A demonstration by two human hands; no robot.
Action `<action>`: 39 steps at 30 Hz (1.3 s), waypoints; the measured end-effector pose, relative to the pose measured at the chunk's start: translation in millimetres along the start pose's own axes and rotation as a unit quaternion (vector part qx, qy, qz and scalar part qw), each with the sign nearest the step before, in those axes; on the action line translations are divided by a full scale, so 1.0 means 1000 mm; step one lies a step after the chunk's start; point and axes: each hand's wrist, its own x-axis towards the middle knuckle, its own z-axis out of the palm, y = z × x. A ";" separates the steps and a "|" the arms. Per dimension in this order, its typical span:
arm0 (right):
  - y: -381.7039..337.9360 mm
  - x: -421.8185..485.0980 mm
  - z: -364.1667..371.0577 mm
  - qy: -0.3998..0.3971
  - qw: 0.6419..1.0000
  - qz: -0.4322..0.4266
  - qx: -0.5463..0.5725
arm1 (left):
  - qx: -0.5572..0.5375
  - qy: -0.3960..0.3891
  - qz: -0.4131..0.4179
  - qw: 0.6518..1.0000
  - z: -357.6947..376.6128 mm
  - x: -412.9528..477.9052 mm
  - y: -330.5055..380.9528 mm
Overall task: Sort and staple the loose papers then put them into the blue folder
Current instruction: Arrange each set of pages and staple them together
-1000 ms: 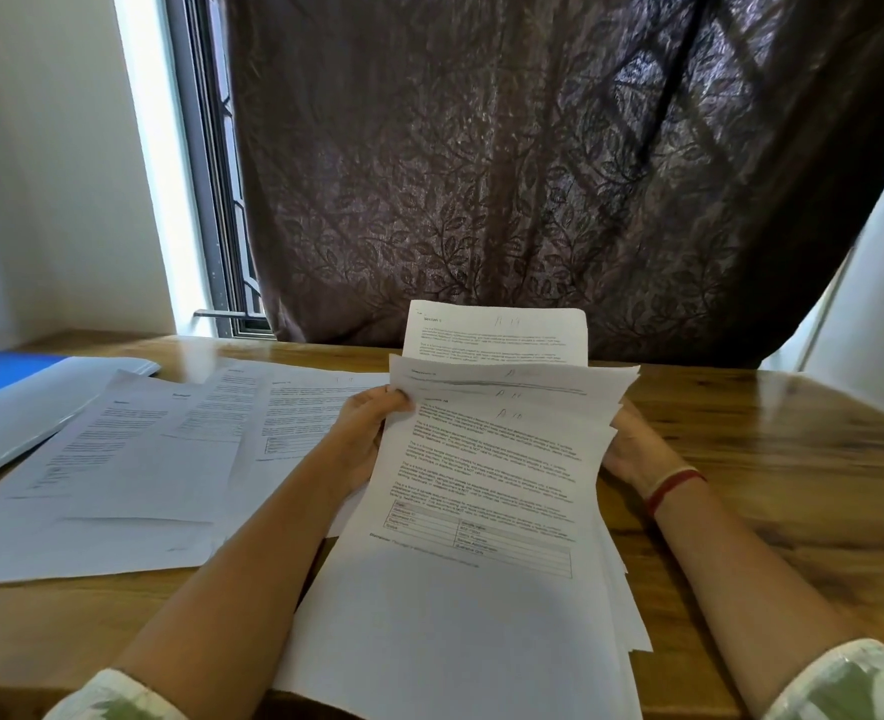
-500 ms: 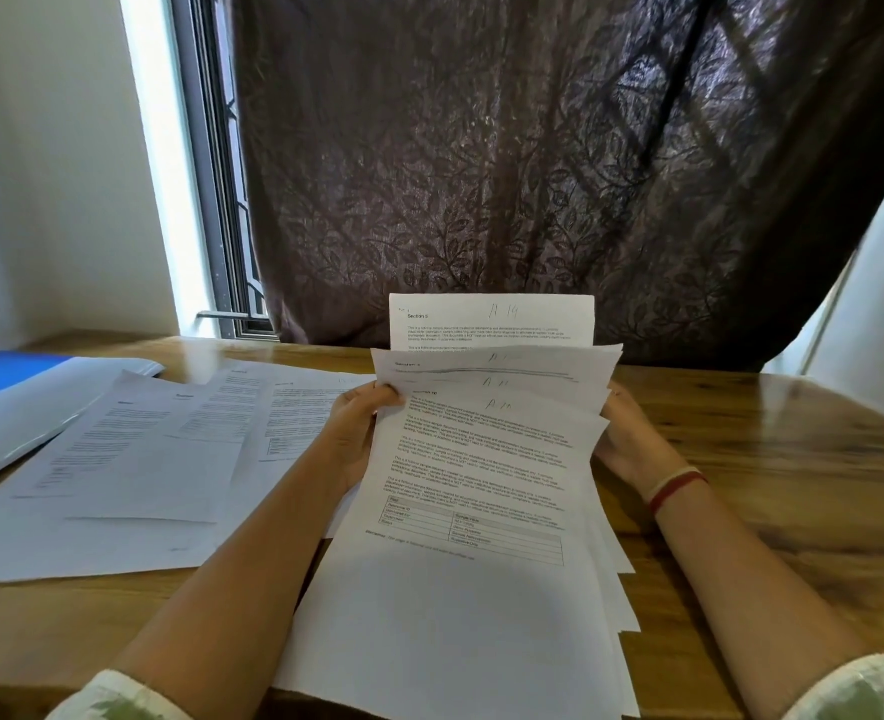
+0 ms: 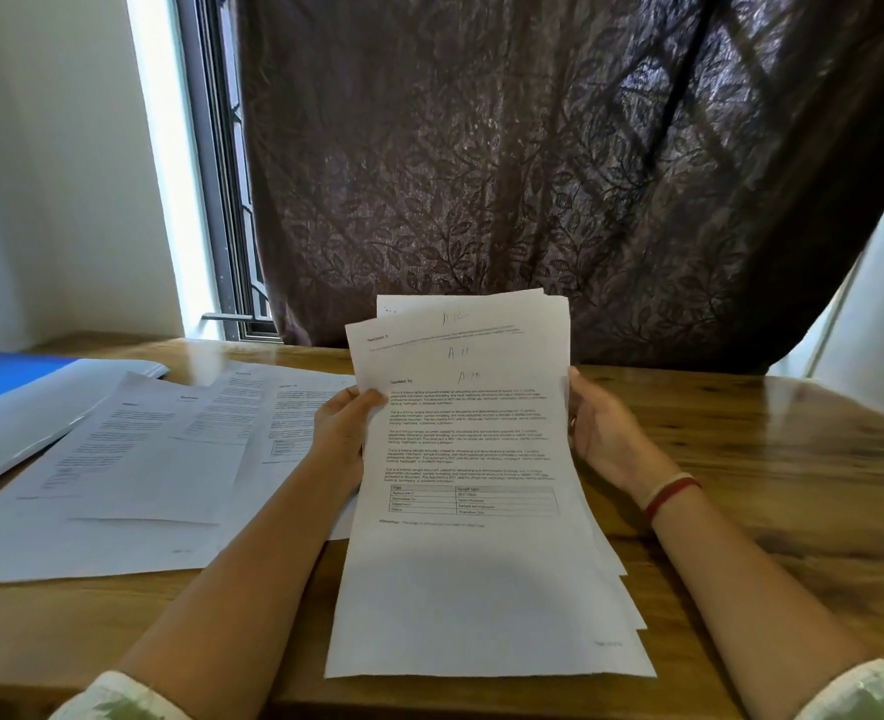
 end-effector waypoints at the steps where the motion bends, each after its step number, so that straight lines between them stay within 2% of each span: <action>1: 0.000 -0.001 0.000 -0.032 0.999 0.000 -0.011 | 0.000 0.007 -0.001 1.000 0.000 0.000 0.000; 4: 0.000 -0.003 0.001 -0.103 0.992 0.042 -0.060 | 0.005 0.016 0.004 1.000 0.001 -0.001 0.001; 9: 0.008 0.000 0.001 -0.092 0.983 0.099 -0.123 | 0.021 0.029 0.031 0.999 0.001 -0.001 0.000; 16: 0.007 0.000 0.005 -0.043 0.984 0.084 -0.152 | 0.015 0.031 0.024 0.999 0.005 -0.002 0.000; 21: 0.010 -0.001 0.009 0.018 0.985 0.072 -0.157 | 0.153 -0.022 0.041 0.987 0.013 -0.004 -0.005; 23: 0.013 0.000 0.009 0.044 0.985 0.073 -0.148 | 0.174 -0.038 0.026 0.984 0.014 -0.003 -0.007; 31: 0.010 -0.002 0.008 0.018 0.985 0.078 -0.154 | 0.209 -0.063 0.033 0.975 0.012 0.004 -0.007; 39: 0.005 -0.004 0.011 0.077 0.988 0.032 -0.127 | 0.257 -0.066 0.043 0.963 0.014 0.002 -0.006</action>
